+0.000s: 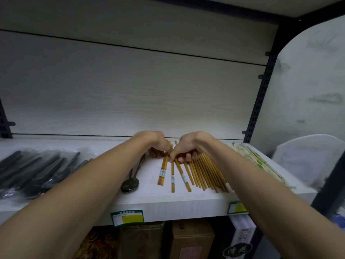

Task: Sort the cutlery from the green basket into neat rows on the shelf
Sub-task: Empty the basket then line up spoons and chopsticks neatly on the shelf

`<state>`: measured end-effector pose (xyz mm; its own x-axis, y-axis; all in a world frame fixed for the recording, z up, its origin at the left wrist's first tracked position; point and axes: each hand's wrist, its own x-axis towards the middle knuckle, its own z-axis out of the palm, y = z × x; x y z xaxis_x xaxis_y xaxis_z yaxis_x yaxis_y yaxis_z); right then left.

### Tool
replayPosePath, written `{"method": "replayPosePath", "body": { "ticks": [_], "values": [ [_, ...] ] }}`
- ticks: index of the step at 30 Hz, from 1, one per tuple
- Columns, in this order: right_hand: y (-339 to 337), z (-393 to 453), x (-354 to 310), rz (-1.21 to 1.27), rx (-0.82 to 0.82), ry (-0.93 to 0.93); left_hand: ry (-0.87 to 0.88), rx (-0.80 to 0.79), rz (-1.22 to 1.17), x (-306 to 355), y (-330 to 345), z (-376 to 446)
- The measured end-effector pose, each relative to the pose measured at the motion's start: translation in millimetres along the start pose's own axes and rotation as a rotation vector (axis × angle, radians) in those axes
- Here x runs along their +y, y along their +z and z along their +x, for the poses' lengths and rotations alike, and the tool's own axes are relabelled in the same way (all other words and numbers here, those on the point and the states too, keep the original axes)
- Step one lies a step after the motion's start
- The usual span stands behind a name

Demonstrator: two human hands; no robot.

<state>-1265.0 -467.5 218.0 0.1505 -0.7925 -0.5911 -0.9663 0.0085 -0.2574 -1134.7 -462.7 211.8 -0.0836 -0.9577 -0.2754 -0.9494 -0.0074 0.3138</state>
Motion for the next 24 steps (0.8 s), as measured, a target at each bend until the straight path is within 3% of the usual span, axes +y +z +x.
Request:
{"method": "replayPosePath", "body": {
  "ticks": [6, 10, 13, 16, 18, 21, 24],
  "values": [
    [4, 0, 5, 0.151, -0.014, -0.111, -0.018, -0.021, 0.126, 3, -2, 4],
    [-4, -10, 26, 0.359, -0.17, -0.234, -0.009, -0.132, -0.038, -4, -5, 0],
    [-14, -22, 42, 0.491, -0.152, -0.337, 0.058, -0.008, -0.204, -4, -13, -8],
    [-29, -34, 52, 0.631, 0.004, -0.441, 0.157, 0.196, -0.36, 2, -28, -12],
    [-35, -45, 53, 0.652, 0.23, -0.503, 0.243, 0.316, -0.505, 5, -37, -18],
    [-30, -62, 51, 0.609, 0.646, -0.622, 0.391, 0.338, -0.623, 7, -38, -28],
    [-14, -69, 51, 0.541, 0.857, -0.717, 0.48, 0.357, -0.658, 8, -29, -33]
  ]
}}
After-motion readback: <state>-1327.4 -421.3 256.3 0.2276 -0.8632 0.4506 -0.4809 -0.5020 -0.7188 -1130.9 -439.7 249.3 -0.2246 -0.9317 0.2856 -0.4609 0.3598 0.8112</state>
